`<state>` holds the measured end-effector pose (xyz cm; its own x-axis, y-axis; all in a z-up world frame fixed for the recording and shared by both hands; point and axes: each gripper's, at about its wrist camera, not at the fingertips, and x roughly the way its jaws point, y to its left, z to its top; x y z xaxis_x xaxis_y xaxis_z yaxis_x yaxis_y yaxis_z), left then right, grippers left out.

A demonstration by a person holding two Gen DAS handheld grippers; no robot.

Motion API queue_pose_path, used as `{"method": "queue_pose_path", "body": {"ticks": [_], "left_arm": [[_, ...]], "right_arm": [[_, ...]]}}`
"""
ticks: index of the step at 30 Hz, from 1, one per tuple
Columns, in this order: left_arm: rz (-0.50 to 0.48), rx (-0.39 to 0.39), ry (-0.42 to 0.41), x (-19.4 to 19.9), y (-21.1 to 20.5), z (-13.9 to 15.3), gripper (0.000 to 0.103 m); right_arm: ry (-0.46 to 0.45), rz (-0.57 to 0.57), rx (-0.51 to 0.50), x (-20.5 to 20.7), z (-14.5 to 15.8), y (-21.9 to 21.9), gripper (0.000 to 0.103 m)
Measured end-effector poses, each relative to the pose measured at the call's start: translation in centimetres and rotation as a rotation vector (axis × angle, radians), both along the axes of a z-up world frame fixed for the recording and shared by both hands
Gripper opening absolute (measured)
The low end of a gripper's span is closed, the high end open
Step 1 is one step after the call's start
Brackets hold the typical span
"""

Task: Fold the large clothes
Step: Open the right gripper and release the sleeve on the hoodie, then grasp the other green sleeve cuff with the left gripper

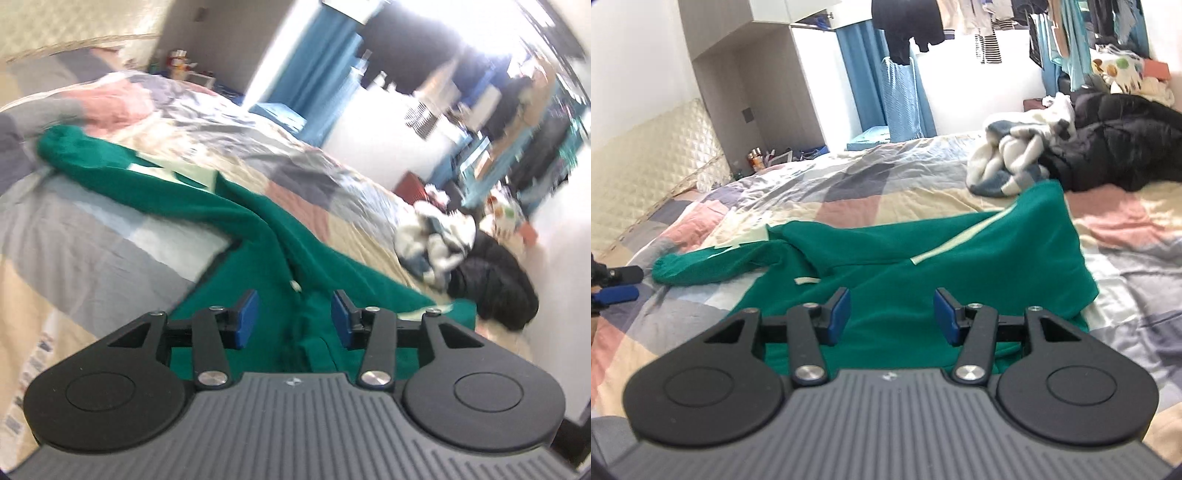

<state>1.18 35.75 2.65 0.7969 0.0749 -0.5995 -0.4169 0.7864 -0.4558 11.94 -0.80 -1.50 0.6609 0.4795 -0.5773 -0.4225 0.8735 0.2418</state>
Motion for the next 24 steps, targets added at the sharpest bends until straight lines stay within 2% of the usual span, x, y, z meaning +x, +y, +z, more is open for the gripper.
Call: {"method": "queue_pose_path", "body": {"ticks": [6,9,12,14,18,22,24], "left_arm": [[0.129,-0.085,0.015,-2.6,8.5,0.9,0.054],[0.200,-0.133,0.035,-3.1,13.1,-0.1,0.054],[0.257,-0.170,0.047,-2.8,17.4,-1.7,0.062],[0.289,-0.189,0.051,-2.3,20.1,-3.4,0.067],[0.363,-0.246,0.044,-0.8,25.0,-8.0,0.067],[0.417,-0.416,-0.034,1.2,30.4,-13.8,0.070],[0.439,-0.446,-0.067,2.4,32.4,-16.2,0.070]], "right_arm": [[0.056,-0.010,0.026,-0.7,4.6,0.7,0.054],[0.046,-0.052,0.022,-1.1,6.0,1.3,0.054],[0.047,-0.043,0.024,-0.9,6.2,2.4,0.054],[0.045,-0.031,-0.005,-0.6,5.6,3.5,0.054],[0.084,0.002,-0.064,1.4,2.8,6.4,0.054],[0.101,0.040,-0.096,3.4,-0.9,9.5,0.053],[0.110,0.057,-0.114,4.4,-2.8,11.2,0.052]]}}
